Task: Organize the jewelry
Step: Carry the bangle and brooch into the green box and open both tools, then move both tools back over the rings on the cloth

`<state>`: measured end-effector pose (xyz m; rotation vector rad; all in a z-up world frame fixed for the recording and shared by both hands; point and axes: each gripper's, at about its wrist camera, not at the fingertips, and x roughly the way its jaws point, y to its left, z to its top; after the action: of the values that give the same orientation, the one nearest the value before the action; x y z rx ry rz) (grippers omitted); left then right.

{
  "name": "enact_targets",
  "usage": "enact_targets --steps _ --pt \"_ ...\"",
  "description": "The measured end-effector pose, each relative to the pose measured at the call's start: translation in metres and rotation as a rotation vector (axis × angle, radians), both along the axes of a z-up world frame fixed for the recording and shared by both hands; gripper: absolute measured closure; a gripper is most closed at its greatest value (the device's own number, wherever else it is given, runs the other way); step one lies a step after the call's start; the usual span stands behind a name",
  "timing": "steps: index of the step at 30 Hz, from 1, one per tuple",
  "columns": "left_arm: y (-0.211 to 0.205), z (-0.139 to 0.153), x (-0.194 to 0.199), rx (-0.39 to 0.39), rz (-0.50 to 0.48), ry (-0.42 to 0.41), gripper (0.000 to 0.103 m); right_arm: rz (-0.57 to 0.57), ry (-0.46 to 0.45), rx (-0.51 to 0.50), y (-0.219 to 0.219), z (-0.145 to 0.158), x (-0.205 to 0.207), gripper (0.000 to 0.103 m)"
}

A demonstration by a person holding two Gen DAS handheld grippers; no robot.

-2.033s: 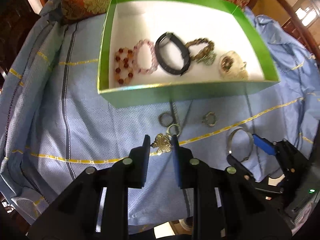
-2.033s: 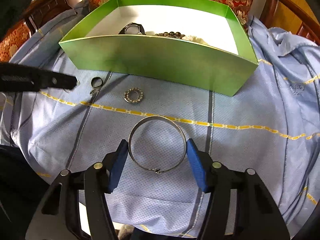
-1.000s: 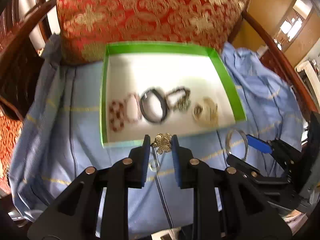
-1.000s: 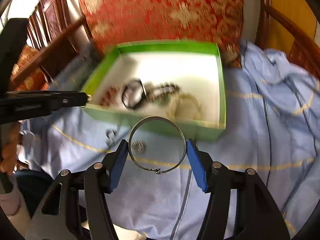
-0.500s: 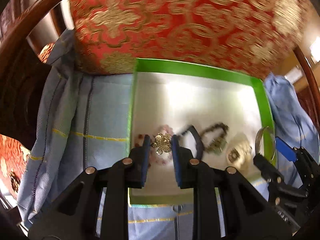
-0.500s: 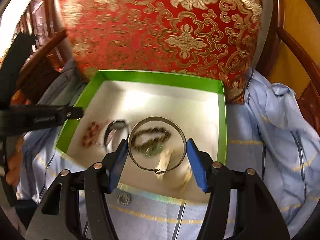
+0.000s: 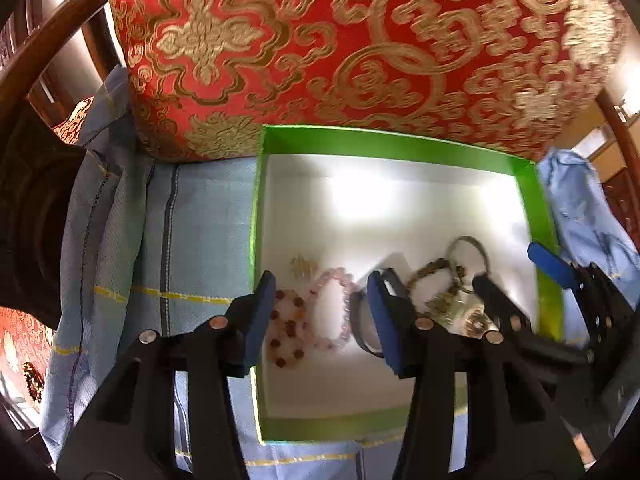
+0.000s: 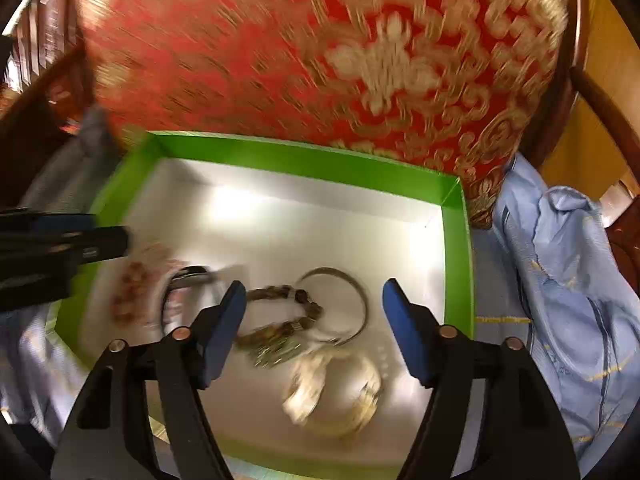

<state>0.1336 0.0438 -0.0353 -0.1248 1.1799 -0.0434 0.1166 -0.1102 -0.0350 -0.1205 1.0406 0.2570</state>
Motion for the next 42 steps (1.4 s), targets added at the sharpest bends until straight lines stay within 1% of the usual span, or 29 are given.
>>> enact_targets --steps 3,5,6,8,9,11,12,13,14,15,16,19,22,23,24,25,28,29,31,33,34,35,37,39,40,41,42 --pt "-0.002 0.011 -0.012 -0.047 -0.015 -0.017 0.052 0.031 -0.034 0.069 -0.006 0.024 -0.029 0.032" --pt "-0.007 0.019 -0.025 -0.061 -0.045 -0.028 0.051 0.071 -0.029 0.147 -0.013 0.039 -0.056 0.032" --pt "-0.010 0.023 -0.032 -0.065 -0.061 -0.032 0.050 0.085 -0.025 0.164 -0.014 0.041 -0.064 0.032" --pt "-0.014 0.027 -0.054 -0.085 -0.092 -0.027 0.045 0.128 -0.005 0.195 -0.014 0.043 -0.090 0.033" --pt "-0.016 0.028 -0.066 -0.098 -0.107 -0.018 0.045 0.145 0.008 0.200 -0.014 0.041 -0.099 0.037" --pt "-0.021 0.024 -0.083 -0.117 -0.137 0.003 0.045 0.192 0.074 0.184 -0.008 0.021 -0.118 0.056" --pt "-0.025 0.021 -0.091 -0.127 -0.161 0.007 0.045 0.209 0.102 0.166 -0.003 0.011 -0.123 0.059" --pt "-0.028 0.016 -0.098 -0.122 -0.172 0.013 0.043 0.219 0.143 0.122 0.004 -0.008 -0.128 0.062" --pt "-0.028 0.011 -0.103 -0.111 -0.170 0.024 0.040 0.210 0.156 0.097 0.006 -0.018 -0.129 0.062" --pt "-0.030 0.003 -0.104 -0.102 -0.163 0.041 0.039 0.200 0.166 0.080 0.009 -0.027 -0.131 0.062" --pt "-0.021 0.002 -0.110 -0.099 -0.154 0.054 0.039 0.190 0.171 0.088 0.012 -0.036 -0.128 0.062" --pt "-0.011 -0.015 -0.106 -0.088 -0.111 0.113 0.039 0.165 0.155 0.092 0.019 -0.048 -0.119 0.062" --pt "-0.004 -0.025 -0.102 -0.088 -0.075 0.153 0.037 0.183 0.141 0.072 0.030 -0.059 -0.114 0.063" --pt "-0.002 -0.027 -0.101 -0.088 -0.068 0.161 0.037 0.196 0.150 0.071 0.034 -0.059 -0.115 0.077" --pt "-0.002 -0.029 -0.100 -0.086 -0.064 0.167 0.037 0.211 0.166 0.071 0.036 -0.061 -0.115 0.081" --pt "-0.002 -0.031 -0.100 -0.082 -0.063 0.169 0.035 0.220 0.166 0.061 0.035 -0.060 -0.117 0.082" --pt "-0.006 -0.037 -0.099 -0.063 -0.073 0.183 0.032 0.278 0.220 0.060 0.029 -0.054 -0.133 0.082" --pt "-0.008 -0.039 -0.099 -0.054 -0.077 0.189 0.032 0.301 0.230 0.045 0.026 -0.052 -0.140 0.082" --pt "-0.013 -0.047 -0.097 -0.031 -0.084 0.206 0.032 0.302 0.228 0.013 0.016 -0.048 -0.148 0.081" --pt "-0.018 -0.054 -0.094 -0.007 -0.093 0.222 0.032 0.255 0.194 0.011 0.003 -0.043 -0.150 0.075" --pt "-0.021 -0.057 -0.093 -0.003 -0.096 0.225 0.032 0.236 0.184 0.013 -0.002 -0.042 -0.150 0.070" --pt "-0.023 -0.059 -0.092 0.000 -0.099 0.227 0.032 0.209 0.178 0.015 -0.006 -0.041 -0.148 0.065" --pt "-0.028 -0.064 -0.089 0.006 -0.103 0.230 0.032 0.177 0.182 0.027 -0.010 -0.040 -0.146 0.059" --pt "-0.030 -0.069 -0.085 0.009 -0.101 0.234 0.036 0.177 0.187 0.050 -0.010 -0.039 -0.147 0.056" --pt "-0.029 -0.072 -0.083 0.005 -0.097 0.241 0.043 0.181 0.189 0.053 -0.008 -0.039 -0.148 0.056" --pt "-0.028 -0.075 -0.081 -0.005 -0.088 0.250 0.053 0.185 0.190 0.052 -0.007 -0.040 -0.150 0.056" --pt "-0.026 -0.078 -0.080 -0.013 -0.080 0.258 0.057 0.188 0.192 0.052 -0.005 -0.042 -0.150 0.056"
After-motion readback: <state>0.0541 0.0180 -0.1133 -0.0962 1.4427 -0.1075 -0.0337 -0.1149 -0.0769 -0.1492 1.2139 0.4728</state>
